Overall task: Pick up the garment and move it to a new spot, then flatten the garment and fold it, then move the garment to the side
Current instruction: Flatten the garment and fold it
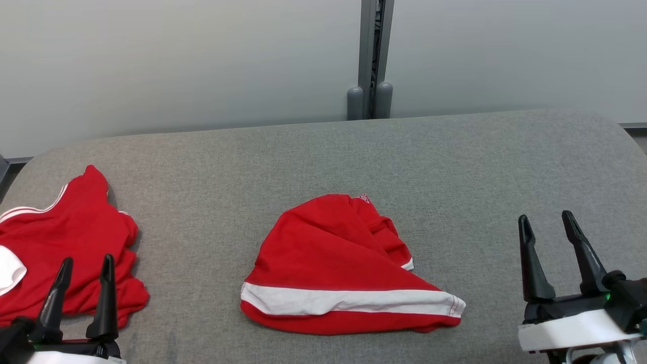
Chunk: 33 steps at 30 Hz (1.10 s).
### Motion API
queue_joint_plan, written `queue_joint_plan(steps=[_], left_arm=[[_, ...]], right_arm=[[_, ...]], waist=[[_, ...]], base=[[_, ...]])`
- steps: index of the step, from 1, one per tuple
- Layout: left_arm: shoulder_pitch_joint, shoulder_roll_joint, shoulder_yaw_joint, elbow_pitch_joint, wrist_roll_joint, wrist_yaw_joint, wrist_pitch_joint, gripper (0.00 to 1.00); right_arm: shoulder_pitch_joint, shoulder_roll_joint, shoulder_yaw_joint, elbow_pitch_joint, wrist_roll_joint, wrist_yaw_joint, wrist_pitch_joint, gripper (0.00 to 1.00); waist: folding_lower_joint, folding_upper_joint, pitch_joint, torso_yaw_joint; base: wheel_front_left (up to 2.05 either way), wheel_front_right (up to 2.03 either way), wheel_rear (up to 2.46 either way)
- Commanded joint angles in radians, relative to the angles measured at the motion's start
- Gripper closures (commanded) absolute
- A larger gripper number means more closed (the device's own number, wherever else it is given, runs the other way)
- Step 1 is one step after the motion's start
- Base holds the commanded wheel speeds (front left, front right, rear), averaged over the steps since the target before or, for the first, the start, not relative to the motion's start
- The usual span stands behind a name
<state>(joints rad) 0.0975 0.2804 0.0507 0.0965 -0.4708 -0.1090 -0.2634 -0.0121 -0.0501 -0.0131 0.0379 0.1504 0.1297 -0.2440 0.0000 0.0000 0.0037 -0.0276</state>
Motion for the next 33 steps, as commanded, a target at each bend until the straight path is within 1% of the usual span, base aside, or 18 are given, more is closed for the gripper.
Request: queue_joint_plan(steps=[1,7,16,33], left_arm=[[-0.008,0.0,0.005,-0.005,0.005,0.004,-0.001,0.0],[0.0,-0.016,0.005,-0.022,0.015,0.004,-0.001,0.0],[0.021,-0.05,-0.014,-0.028,0.039,-0.01,-0.001,0.0],[0.016,-0.055,-0.021,0.0,0.055,-0.018,-0.001,0.0]], right_arm=[[-0.007,-0.002,0.008,-0.015,0.004,0.002,-0.009,0.0],[0.021,-0.003,0.046,-0.062,0.025,0.002,-0.022,0.0],[0.065,-0.003,0.049,-0.037,0.066,0.002,-0.023,0.0],[0.05,-0.003,0.07,-0.019,0.056,0.002,-0.023,0.0]], waist=[[0.0,0.0,0.0,0.0],[0.0,0.0,-0.003,0.0],[0.0,0.0,-0.005,0.001],[0.0,0.0,-0.009,-0.001]], base=[[0.0,0.0,0.0],[0.0,0.0,0.0],[0.0,0.0,0.0],[0.0,0.0,0.0]])
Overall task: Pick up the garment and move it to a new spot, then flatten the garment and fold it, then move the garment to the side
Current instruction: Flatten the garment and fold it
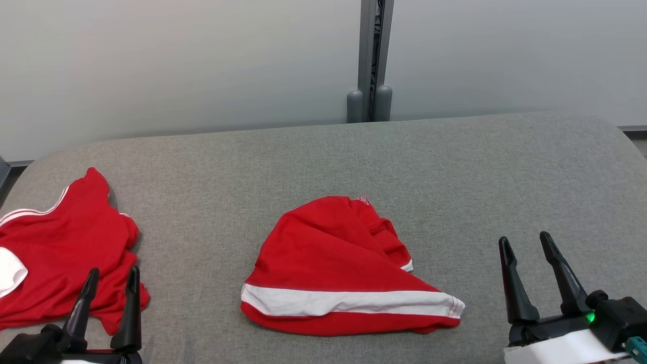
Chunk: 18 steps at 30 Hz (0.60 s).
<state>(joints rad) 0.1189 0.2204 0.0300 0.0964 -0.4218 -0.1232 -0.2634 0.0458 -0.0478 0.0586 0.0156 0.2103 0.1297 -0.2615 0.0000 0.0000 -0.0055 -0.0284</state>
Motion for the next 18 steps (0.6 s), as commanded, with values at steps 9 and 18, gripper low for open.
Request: queue_joint_plan(steps=[9,18], left_arm=[[-0.004,0.01,-0.001,0.011,0.0,-0.007,-0.001,0.0],[-0.012,0.013,-0.005,0.021,-0.008,-0.008,-0.001,0.0]], right_arm=[[-0.013,-0.005,0.004,0.011,-0.008,0.002,-0.006,0.0],[-0.012,-0.005,0.008,0.02,0.002,0.002,-0.006,0.0]], waist=[[0.0,0.0,0.0,-0.006],[0.0,0.0,0.004,-0.017]], base=[[0.0,0.0,0.0],[0.0,0.0,0.0]])
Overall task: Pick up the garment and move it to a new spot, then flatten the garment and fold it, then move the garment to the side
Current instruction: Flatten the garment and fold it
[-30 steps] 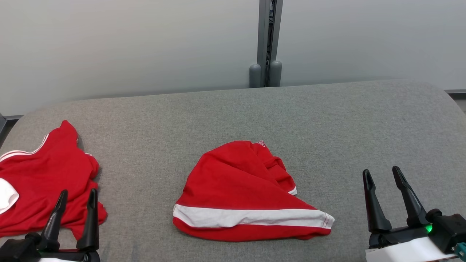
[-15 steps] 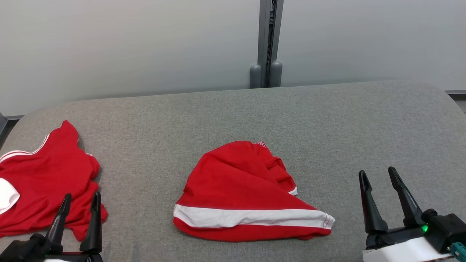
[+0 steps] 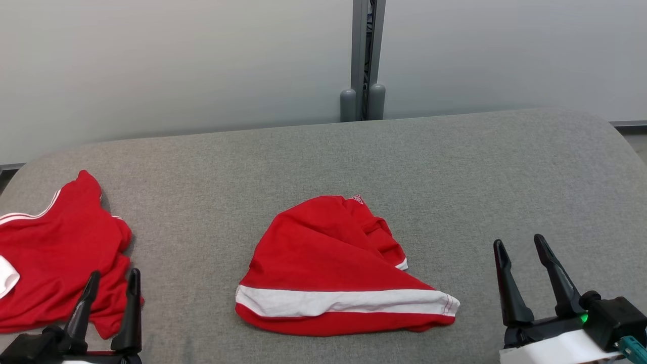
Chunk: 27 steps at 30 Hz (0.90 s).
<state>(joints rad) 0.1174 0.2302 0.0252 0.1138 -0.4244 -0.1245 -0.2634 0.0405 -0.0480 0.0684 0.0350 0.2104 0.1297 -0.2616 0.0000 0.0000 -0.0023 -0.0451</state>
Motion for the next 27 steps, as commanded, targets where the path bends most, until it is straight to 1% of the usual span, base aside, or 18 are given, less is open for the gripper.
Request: queue_joint_plan(steps=[1,7,9,12,19,22,27], left_arm=[[-0.011,0.004,-0.004,0.006,-0.008,-0.006,-0.001,0.0],[-0.017,0.038,-0.076,0.014,-0.041,-0.008,0.044,0.0],[-0.027,0.052,-0.119,0.01,-0.07,-0.007,0.07,0.0],[-0.044,0.109,-0.199,0.01,-0.116,-0.006,0.133,0.0],[-0.094,0.225,-0.367,0.043,-0.236,-0.007,0.234,0.0],[-0.119,0.267,-0.427,0.055,-0.284,-0.007,0.262,0.0],[-0.188,0.329,-0.519,0.074,-0.34,-0.007,0.287,0.0]], right_arm=[[-0.007,-0.005,0.004,0.001,0.007,0.002,-0.005,0.0],[0.002,-0.005,0.041,0.058,0.026,0.002,-0.005,0.0],[0.003,-0.005,0.053,0.084,0.033,0.002,-0.005,0.0],[-0.005,-0.005,0.092,0.134,0.053,0.002,0.005,0.0],[-0.031,-0.006,0.176,0.248,0.096,0.002,0.094,0.0],[-0.047,-0.005,0.188,0.284,0.111,0.002,0.117,0.0],[-0.079,-0.005,0.193,0.323,0.121,0.002,0.111,0.0]], waist=[[0.0,0.0,0.002,-0.002],[0.0,0.0,0.01,-0.013],[0.0,0.0,0.018,-0.017],[0.0,0.0,0.042,-0.023],[0.0,0.0,0.088,-0.041],[0.0,0.0,0.109,-0.042],[0.0,0.0,0.15,-0.033]], base=[[0.0,0.0,0.0],[0.0,0.0,0.0],[0.0,0.0,0.0],[0.0,0.0,0.0],[0.0,0.0,0.0],[0.0,0.0,0.0],[0.0,0.0,0.0]])
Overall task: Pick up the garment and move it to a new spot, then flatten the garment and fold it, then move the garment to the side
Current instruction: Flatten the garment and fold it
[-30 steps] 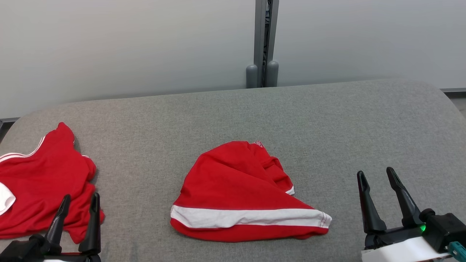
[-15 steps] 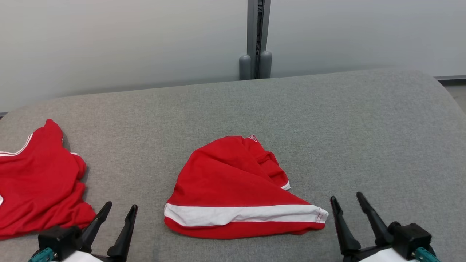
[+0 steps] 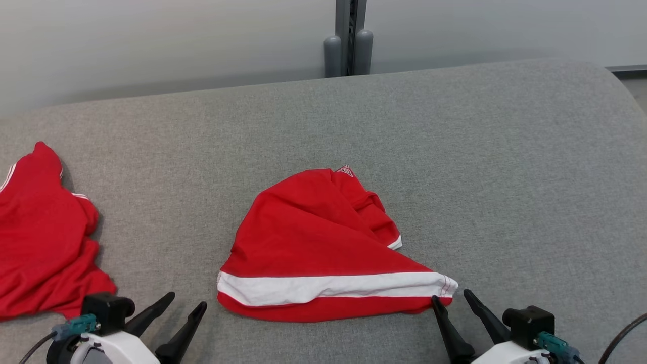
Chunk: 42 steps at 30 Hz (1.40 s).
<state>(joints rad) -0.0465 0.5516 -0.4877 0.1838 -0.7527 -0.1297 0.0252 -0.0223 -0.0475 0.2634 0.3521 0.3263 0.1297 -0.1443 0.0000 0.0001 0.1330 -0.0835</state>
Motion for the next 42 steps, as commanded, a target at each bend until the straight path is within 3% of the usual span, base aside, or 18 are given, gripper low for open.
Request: queue_joint_plan(steps=[1,23,28,42], left_arm=[[-0.039,0.018,-0.023,0.007,-0.021,-0.002,0.004,0.0],[-0.251,0.159,-0.299,-0.066,-0.228,-0.002,0.0,0.0],[-0.276,0.188,-0.353,-0.089,-0.29,-0.002,0.056,0.0],[-0.342,0.179,-0.376,-0.096,-0.358,0.013,0.179,0.0]], right_arm=[[-0.023,-0.006,0.002,0.01,0.008,0.002,-0.009,0.0],[-0.126,-0.006,0.079,0.133,0.05,0.001,-0.033,0.0],[-0.12,-0.007,0.075,0.135,0.037,0.001,-0.017,0.0],[-0.098,-0.008,0.071,0.089,0.013,0.001,0.033,0.0]], waist=[[0.0,-0.0001,0.022,0.006],[0.0,-0.0001,0.118,0.002],[0.0,-0.0001,0.123,-0.003],[0.0,-0.0001,0.13,-0.02]], base=[[0.0,0.0,0.0],[0.0,0.0,0.0],[0.0,0.0,0.0],[0.0,0.0,0.0]])
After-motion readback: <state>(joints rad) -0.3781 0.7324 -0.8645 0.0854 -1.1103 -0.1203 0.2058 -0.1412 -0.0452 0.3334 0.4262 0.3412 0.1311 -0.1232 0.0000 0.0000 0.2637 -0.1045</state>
